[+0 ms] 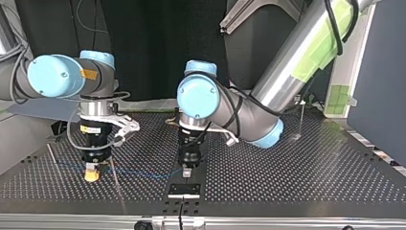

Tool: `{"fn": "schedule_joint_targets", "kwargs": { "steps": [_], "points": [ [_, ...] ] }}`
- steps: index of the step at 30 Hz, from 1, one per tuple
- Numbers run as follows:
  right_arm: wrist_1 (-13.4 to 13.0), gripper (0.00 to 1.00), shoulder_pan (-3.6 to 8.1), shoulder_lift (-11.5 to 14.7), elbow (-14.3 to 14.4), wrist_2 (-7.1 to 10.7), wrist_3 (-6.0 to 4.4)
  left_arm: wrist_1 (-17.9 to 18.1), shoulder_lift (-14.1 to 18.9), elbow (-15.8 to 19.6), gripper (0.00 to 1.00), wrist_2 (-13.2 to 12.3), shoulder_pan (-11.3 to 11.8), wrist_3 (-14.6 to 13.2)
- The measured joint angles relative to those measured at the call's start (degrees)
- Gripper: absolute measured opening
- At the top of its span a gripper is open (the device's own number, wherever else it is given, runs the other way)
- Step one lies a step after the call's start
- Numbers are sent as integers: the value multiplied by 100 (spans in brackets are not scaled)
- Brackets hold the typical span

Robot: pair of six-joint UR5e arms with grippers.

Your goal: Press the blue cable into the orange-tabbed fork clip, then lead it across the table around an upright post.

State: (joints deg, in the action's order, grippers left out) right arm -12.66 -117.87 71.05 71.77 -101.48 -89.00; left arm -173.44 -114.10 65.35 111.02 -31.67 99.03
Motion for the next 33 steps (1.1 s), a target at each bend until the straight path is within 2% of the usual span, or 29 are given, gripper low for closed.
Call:
{"fn": "schedule_joint_targets", "kwargs": {
  "steps": [13,21,27,33],
  "points": [
    [125,0,179,27,1,-61,20,24,-125,-664,0,-34,-145,255],
    [211,0,295,28,0,-105,21,16,-152,-743,0,-156,-157,402],
    [249,0,377,36,1,-108,21,-212,-390,-975,0,-212,-260,429],
    [269,0,469,37,0,-102,21,-407,-665,-1300,0,-232,-362,575]
  ]
}}
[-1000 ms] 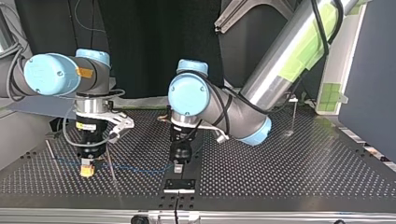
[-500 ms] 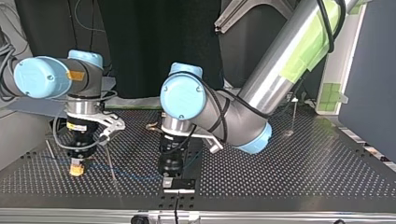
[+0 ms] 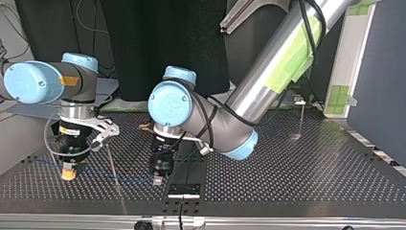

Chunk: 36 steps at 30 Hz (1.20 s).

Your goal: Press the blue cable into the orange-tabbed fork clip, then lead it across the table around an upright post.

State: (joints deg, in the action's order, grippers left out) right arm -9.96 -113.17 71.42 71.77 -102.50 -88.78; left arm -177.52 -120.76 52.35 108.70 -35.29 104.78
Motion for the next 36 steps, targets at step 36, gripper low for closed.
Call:
{"fn": "schedule_joint_targets", "kwargs": {
  "steps": [36],
  "points": [
    [580,0,666,-160,-244,783,106,-121,-946,-1032,0,114,-397,318]
  ]
}}
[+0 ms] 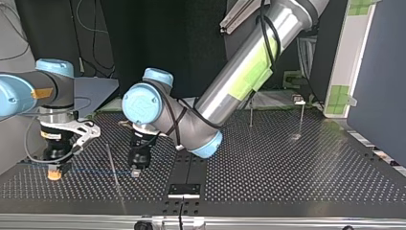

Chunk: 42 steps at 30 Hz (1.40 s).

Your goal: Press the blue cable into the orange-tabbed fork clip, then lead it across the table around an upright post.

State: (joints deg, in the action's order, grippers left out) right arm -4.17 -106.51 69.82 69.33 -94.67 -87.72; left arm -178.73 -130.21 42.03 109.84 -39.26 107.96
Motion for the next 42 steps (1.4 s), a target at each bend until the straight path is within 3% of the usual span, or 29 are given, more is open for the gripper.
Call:
{"fn": "schedule_joint_targets", "kwargs": {
  "steps": [17,28,42],
  "points": [
    [104,0,302,-451,-368,368,-47,49,-94,-14,0,153,42,-1],
    [108,0,327,-537,-378,447,-80,88,-491,-11,0,105,53,-14],
    [105,0,289,-594,-195,440,-86,147,-621,60,0,82,71,-15]
  ]
}}
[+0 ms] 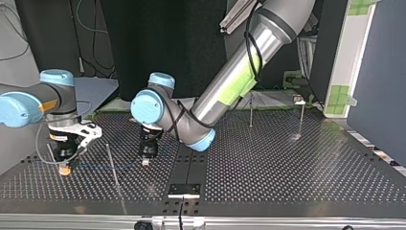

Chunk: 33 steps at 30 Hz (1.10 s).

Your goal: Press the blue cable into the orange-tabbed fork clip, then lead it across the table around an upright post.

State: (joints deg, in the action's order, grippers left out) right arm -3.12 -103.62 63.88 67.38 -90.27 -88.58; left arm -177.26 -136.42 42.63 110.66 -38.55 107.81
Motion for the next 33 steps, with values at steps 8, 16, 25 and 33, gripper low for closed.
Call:
{"fn": "schedule_joint_targets", "kwargs": {
  "steps": [8,16,25,33],
  "points": [
    [-16,0,-36,-8,202,-22,-3,311,-1,411,0,-140,31,-21],
    [-52,0,-99,-14,432,-49,6,374,-1,522,0,-173,41,-23],
    [-288,0,-140,-31,848,-70,5,368,0,515,0,-179,42,-31],
    [-338,0,-167,-184,952,-70,18,361,3,497,72,-194,47,-223]
  ]
}}
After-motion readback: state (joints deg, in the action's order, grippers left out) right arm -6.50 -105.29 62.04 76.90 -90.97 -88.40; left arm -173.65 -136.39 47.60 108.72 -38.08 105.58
